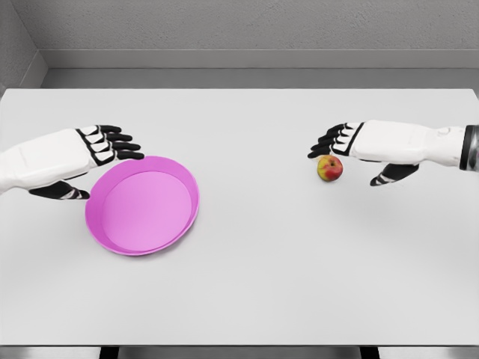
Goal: Put the apple on the plate with both arms
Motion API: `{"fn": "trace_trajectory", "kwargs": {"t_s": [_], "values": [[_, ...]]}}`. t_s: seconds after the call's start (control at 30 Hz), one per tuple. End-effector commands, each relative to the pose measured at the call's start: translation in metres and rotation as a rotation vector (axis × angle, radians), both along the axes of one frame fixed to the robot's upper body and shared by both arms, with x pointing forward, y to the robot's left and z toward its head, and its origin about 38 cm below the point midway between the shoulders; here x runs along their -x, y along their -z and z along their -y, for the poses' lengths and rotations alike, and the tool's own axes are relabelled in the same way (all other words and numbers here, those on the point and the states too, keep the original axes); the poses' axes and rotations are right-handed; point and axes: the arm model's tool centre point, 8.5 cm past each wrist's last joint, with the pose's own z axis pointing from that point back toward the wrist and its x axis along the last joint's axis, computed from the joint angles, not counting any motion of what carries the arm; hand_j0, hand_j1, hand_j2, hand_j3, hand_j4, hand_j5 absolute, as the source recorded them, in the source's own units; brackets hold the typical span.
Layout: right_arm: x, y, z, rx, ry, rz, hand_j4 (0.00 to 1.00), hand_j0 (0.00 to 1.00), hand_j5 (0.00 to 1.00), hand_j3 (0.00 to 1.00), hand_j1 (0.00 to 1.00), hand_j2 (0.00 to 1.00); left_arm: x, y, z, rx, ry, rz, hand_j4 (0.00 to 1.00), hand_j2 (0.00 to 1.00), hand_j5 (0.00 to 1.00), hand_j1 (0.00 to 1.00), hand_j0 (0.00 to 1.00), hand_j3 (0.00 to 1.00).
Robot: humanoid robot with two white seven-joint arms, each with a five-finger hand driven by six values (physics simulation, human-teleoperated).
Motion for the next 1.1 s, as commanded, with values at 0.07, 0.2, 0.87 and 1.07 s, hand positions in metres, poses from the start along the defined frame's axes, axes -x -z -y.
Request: {"fn": "trace_trajectory", "kwargs": {"t_s": [0.07,0.2,0.87,1.07], "values": [[-0.020,0.023,-0.007,0.019,0.030,-0.040,1.00,1.00,1.00,1.00,1.00,1.00,0.000,0.001,0.005,0.007,0.009,0.005,1.00,1.00,1.00,1.00,1.00,1.00],[-0.033,0.038,0.003,0.051,0.086,-0.055,1.00,1.00,1.00,1.00,1.00,1.00,0.001,0.003,0.013,0.019,0.028,0.013,1.00,1.00,1.00,1.00,1.00,1.00],[-0.058,0.066,-0.002,0.052,0.162,-0.037,1.00,1.00,1.00,1.00,1.00,1.00,0.001,0.002,0.013,0.016,0.028,0.014,1.00,1.00,1.00,1.00,1.00,1.00],[-0.058,0.076,-0.011,0.121,0.139,-0.027,1.00,1.00,1.00,1.00,1.00,1.00,0.001,0.001,0.013,0.019,0.028,0.016,1.00,1.00,1.00,1.00,1.00,1.00]]}}
